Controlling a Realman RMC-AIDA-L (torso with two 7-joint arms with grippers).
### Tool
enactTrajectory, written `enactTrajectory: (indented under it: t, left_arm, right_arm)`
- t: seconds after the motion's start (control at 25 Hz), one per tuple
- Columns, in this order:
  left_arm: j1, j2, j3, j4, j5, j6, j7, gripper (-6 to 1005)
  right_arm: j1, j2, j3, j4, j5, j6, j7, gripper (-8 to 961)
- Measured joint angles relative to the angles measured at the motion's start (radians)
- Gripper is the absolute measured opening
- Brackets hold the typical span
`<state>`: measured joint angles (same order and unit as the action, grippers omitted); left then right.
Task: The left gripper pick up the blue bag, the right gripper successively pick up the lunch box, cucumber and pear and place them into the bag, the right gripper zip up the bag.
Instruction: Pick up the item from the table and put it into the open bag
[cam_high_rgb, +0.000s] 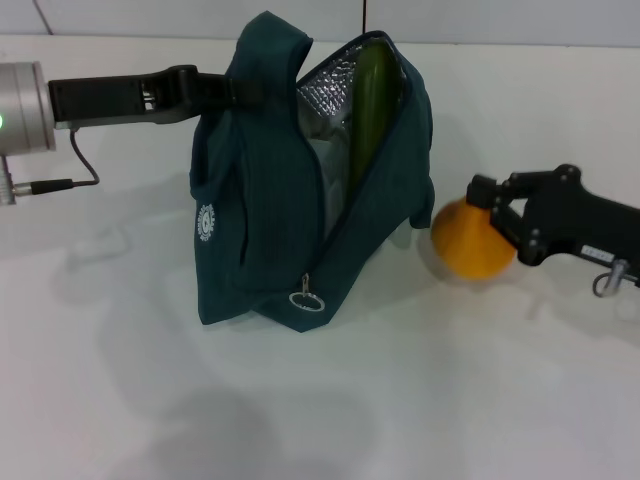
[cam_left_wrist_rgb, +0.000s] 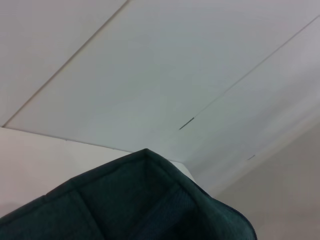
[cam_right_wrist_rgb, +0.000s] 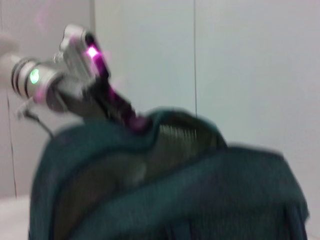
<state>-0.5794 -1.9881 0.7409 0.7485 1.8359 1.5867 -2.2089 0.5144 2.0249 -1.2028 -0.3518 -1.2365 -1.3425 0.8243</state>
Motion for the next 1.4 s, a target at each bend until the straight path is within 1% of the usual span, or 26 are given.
enactTrajectory:
  t: [0.04,0.24,0.36,0.52,0.6,0.72,0.84,1.0,1.16,1.4]
  left_arm:
    - [0.000,0.000,0.000,0.000,0.000,0.001,0.000,41]
    - [0.000,-0.008,-0.002,0.000,-0.013,0.011,0.000,41]
    - [-0.006,-0.010,0.000,-0.001,-0.030,0.023,-0.002,41]
    - [-0.008,-0.012,0.004,-0.001,-0.043,0.029,-0.003,42]
    - [-0.008,-0.017,0.005,-0.002,-0.045,0.039,-0.004,42]
    - [-0.008,-0.029,0.005,-0.004,-0.045,0.055,-0.004,42]
    - [-0.005,-0.034,0.005,-0.005,-0.045,0.062,-0.002,42]
    - [-0.005,-0.036,0.005,-0.011,-0.046,0.064,-0.002,41]
    - [-0.019,-0.036,0.005,-0.029,-0.044,0.066,-0.001,41]
    - [-0.020,-0.036,0.005,-0.029,-0.041,0.067,0.002,41]
  right_arm:
    - [-0.002,-0.001,0.002,0.001,0.011,-0.016,0.001,37]
    - [-0.022,-0.006,0.007,-0.013,0.157,-0.214,0.019,37]
    - [-0.007,-0.006,0.007,-0.022,0.235,-0.290,0.022,37]
    - [0.043,-0.005,0.008,-0.023,0.278,-0.296,0.016,37]
    - [0.075,-0.006,0.008,-0.033,0.282,-0.294,0.015,37]
    - [0.098,-0.007,0.003,-0.095,0.274,-0.240,0.006,38]
    - [0.124,-0.008,-0.004,-0.142,0.243,-0.159,-0.001,38]
    - [0.169,-0.007,-0.017,-0.144,0.211,-0.063,-0.010,38]
    - [0.213,0.000,-0.086,-0.103,0.197,0.052,-0.053,38]
    - [0.230,0.003,-0.195,-0.088,0.223,0.145,-0.091,37]
